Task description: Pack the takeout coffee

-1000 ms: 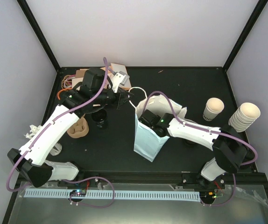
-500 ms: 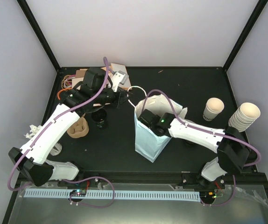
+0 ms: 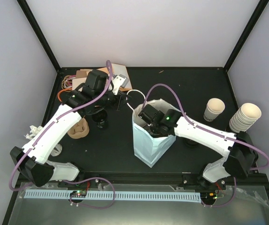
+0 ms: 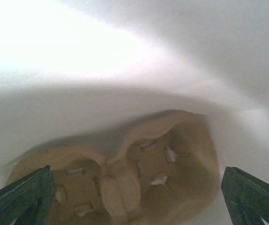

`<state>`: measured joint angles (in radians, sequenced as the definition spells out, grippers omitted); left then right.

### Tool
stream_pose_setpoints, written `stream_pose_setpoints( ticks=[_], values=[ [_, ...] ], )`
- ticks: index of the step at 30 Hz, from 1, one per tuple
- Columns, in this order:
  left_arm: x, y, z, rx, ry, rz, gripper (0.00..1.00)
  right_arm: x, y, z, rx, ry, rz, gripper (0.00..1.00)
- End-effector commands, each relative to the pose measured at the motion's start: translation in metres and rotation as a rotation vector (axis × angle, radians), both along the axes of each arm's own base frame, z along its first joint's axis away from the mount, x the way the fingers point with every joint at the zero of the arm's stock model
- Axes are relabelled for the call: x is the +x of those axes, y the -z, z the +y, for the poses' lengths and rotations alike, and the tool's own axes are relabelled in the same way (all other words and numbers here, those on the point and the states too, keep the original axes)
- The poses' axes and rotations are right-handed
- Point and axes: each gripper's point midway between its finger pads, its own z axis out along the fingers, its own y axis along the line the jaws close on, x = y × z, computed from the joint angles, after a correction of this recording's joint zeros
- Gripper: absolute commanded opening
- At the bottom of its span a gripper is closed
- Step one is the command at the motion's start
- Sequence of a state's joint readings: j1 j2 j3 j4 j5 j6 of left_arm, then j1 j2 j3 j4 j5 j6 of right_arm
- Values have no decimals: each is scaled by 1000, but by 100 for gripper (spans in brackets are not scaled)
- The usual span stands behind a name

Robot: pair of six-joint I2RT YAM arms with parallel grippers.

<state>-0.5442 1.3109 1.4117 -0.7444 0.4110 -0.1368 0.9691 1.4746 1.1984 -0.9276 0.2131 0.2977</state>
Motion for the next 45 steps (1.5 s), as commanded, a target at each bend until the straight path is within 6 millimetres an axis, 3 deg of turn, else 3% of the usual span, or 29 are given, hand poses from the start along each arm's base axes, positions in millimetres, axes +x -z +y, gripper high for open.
stream_pose_setpoints(
  ticks=[1,23,30,36,45],
  values=[
    [2,-6,10,23,-20,-48,2,6,-26,-11,3,45,-57,100],
    [2,-31,11,30,33,-138,2,16,-138,-20,172,61,-213,100],
    [0,-37,9,23,62,-154,2,17,-152,-19,213,53,-217,100],
    [-13,-39,-6,-56,158,-126,2,27,-157,-2,294,56,-244,99],
    [-21,-41,-12,-105,197,-97,2,52,-197,16,501,65,-479,100]
  ],
)
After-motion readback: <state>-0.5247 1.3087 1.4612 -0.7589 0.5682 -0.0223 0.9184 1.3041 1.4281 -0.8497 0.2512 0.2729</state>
